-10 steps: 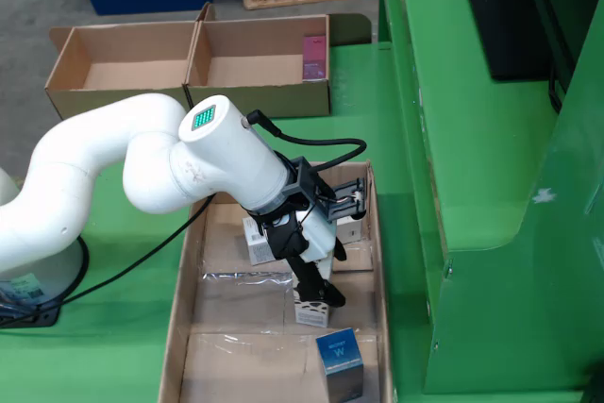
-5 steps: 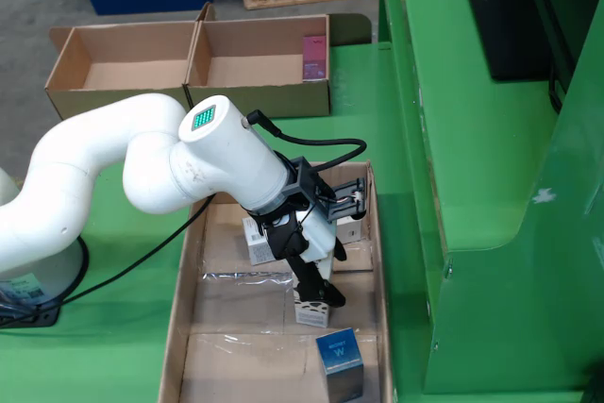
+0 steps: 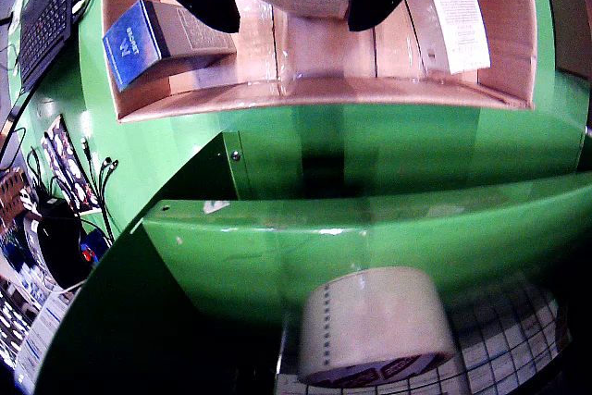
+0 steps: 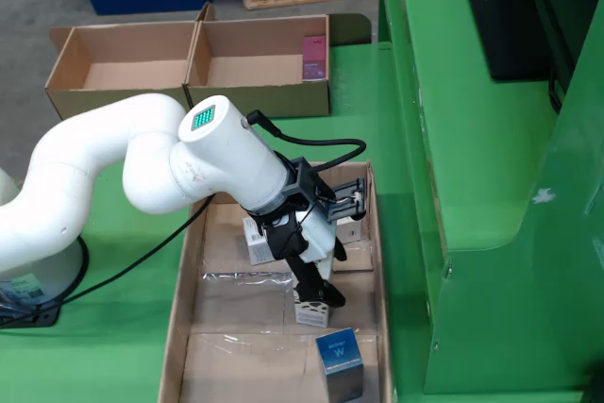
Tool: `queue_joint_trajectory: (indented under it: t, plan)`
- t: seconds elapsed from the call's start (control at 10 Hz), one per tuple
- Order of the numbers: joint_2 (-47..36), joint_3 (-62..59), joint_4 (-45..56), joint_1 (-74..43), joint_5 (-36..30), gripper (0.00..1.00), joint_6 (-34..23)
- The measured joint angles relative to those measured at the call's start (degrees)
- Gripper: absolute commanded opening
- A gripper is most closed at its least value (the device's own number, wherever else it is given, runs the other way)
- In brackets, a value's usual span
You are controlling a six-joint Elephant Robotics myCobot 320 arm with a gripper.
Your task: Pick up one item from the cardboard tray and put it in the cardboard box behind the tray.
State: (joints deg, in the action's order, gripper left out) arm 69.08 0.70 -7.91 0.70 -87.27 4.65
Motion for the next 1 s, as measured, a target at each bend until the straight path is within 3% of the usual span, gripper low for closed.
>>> queue_joint_trajectory:
  t: [1.0]
  plan:
    - [-7.6, 1.0, -3.2, -7.2, -1.8, 0.0, 3.3]
